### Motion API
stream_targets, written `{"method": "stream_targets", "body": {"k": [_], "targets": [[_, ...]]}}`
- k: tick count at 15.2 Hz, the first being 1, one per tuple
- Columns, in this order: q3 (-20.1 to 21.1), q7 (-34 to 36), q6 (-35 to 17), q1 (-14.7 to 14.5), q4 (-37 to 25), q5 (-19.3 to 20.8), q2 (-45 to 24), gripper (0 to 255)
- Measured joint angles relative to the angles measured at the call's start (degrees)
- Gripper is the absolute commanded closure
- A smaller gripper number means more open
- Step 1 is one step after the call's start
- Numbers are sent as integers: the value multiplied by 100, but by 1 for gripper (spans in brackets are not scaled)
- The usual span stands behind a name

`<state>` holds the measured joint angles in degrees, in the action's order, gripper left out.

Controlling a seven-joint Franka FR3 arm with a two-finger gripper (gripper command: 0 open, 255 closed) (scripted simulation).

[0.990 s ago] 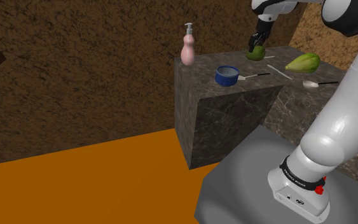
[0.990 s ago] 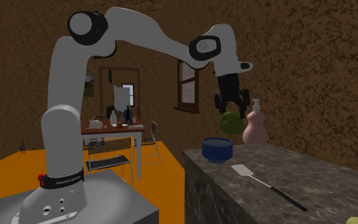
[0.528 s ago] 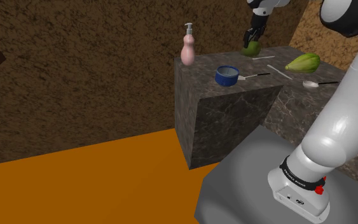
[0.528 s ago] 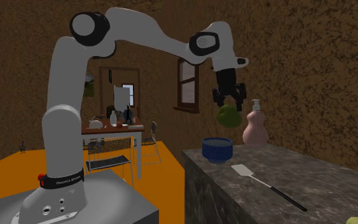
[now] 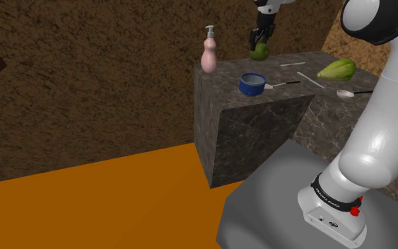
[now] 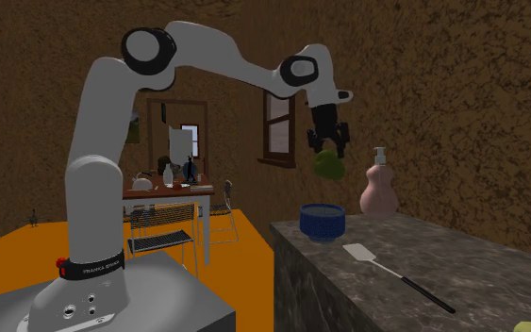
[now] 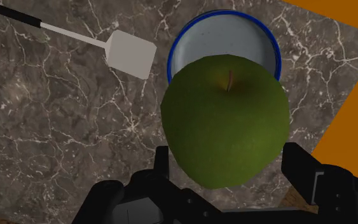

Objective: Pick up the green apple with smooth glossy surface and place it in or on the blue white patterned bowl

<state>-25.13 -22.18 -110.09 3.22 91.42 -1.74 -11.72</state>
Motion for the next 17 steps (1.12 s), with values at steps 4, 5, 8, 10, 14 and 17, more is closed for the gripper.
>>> {"method": "stream_targets", "body": {"k": [4,5,8,10,14,17], "targets": [[50,131,-154,-75,108,3,-57,255],[51,134,-245,-79,207,6,-50,255],[62,158,-455,-96,408,6,-60,255],[65,146,-587,-86,494,-17,-110,255],[74,144,-885,-88,759,-36,-146,255],[83,124,-1123,-77,927,-75,-224,255]]}}
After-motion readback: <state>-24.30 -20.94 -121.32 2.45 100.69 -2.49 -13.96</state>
